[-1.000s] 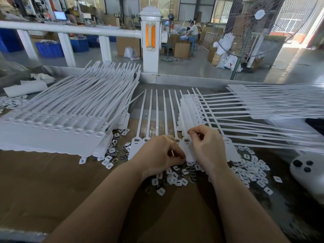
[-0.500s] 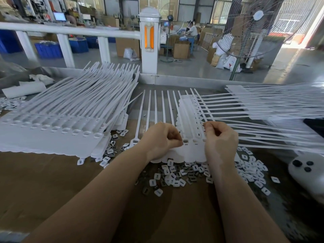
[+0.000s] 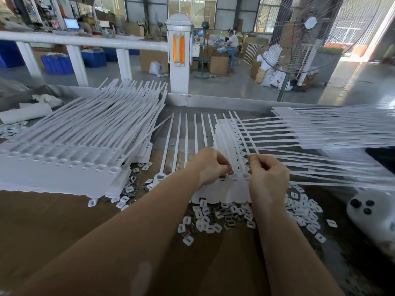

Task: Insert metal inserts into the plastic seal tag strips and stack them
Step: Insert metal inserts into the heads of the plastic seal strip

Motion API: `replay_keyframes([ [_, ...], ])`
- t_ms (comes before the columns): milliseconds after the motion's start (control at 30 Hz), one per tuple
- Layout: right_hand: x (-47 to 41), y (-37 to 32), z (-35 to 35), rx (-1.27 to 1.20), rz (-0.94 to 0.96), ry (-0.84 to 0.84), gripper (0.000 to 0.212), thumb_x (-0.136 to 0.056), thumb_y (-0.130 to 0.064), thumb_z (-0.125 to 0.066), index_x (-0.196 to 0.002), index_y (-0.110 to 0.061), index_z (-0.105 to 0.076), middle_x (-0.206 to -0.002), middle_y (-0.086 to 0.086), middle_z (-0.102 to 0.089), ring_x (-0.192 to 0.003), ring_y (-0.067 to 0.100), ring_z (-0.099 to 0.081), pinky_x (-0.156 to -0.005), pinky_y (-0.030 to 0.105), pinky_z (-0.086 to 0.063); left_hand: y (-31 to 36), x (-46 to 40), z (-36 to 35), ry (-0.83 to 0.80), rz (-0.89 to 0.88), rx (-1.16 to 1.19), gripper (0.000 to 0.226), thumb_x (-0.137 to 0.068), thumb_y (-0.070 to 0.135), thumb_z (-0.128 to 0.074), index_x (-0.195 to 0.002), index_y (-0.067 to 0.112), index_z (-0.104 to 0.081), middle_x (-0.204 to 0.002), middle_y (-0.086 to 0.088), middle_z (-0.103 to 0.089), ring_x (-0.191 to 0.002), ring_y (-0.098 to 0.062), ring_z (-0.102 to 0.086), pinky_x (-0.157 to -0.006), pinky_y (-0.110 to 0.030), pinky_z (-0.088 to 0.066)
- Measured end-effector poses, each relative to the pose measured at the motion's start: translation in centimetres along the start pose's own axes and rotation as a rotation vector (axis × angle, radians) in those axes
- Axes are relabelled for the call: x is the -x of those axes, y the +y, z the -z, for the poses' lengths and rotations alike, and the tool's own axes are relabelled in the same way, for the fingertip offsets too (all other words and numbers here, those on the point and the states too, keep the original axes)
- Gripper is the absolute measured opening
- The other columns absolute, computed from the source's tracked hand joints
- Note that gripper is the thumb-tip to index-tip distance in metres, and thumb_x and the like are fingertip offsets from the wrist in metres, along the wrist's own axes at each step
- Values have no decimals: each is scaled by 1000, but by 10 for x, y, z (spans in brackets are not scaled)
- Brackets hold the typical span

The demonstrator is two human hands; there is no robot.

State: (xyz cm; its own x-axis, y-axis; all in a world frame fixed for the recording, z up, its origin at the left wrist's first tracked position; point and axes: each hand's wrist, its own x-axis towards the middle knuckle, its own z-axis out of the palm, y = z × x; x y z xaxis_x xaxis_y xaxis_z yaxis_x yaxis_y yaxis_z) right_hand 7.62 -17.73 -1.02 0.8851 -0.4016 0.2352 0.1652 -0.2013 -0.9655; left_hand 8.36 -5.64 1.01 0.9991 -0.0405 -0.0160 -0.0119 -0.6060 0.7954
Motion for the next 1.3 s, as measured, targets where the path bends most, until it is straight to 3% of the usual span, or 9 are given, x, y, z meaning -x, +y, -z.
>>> replay_keyframes([
  [267, 0, 2, -1, -1, -2, -7, 15, -92, -13, -55, -83, -22, -65, -81, -5, -62, -75, 9, -57, -68, 23, -47, 2, -7, -7, -32, 17, -67, 17, -88, 19, -62, -100, 11, -70, -91, -4, -68, -77, -13, -57, -64, -21, -42],
  [467, 0, 3, -2, 2, 5, -13, 16, -91, -13, -56, -82, -23, -64, -79, -8, -61, -75, 7, -57, -68, 21, -46, 3, -8, -9, -45, 22, -60, 19, -87, 20, -63, -102, 10, -70, -100, -7, -69, -90, -17, -60, -77, -26, -45],
  [567, 0, 3, -2, -3, 0, -15, 17, -91, -13, -56, -79, -23, -64, -79, -5, -63, -75, 11, -58, -69, 26, -49, 4, -8, -10, -50, 42, -72, 18, -85, 22, -65, -99, 13, -71, -99, -5, -69, -98, -21, -61, -93, -35, -44],
  [667, -1, 3, -2, -9, -9, -18, 18, -91, -14, -56, -79, -23, -64, -80, -2, -63, -74, 12, -58, -68, 28, -50, 5, -9, -10, -53, 50, -70, 17, -82, 23, -69, -95, 14, -73, -95, -3, -70, -98, -22, -60, -99, -44, -41],
  [767, -1, 3, -2, -3, -13, -16, 17, -91, -14, -56, -79, -23, -64, -79, -3, -63, -74, 12, -58, -69, 29, -51, 6, -7, -9, -31, 58, -44, 10, -78, 22, -73, -86, 17, -74, -86, 2, -69, -95, -20, -60, -97, -42, -41],
  [900, -1, 3, -2, -7, -23, -13, 16, -92, -15, -55, -82, -22, -65, -82, 1, -65, -75, 14, -59, -69, 29, -52, 5, -6, -9, 10, 43, -19, 8, -74, 20, -76, -82, 17, -74, -85, 1, -70, -86, -15, -61, -78, -28, -49],
  [1067, -1, 3, -3, 1, -34, -7, 14, -92, -16, -55, -88, -18, -68, -89, 6, -66, -81, 17, -60, -71, 29, -51, 1, -4, -6, 31, 29, 30, 11, -81, 17, -70, -90, 12, -73, -89, -3, -69, -82, -13, -63, -74, -24, -51],
  [1300, -2, 3, -2, 10, -40, 0, 14, -92, -17, -55, -92, -17, -69, -95, 6, -65, -85, 17, -60, -76, 31, -53, 1, 10, 3, 40, 11, 26, 12, -83, 17, -68, -93, 13, -72, -94, -2, -71, -90, -14, -63, -86, -31, -51],
])
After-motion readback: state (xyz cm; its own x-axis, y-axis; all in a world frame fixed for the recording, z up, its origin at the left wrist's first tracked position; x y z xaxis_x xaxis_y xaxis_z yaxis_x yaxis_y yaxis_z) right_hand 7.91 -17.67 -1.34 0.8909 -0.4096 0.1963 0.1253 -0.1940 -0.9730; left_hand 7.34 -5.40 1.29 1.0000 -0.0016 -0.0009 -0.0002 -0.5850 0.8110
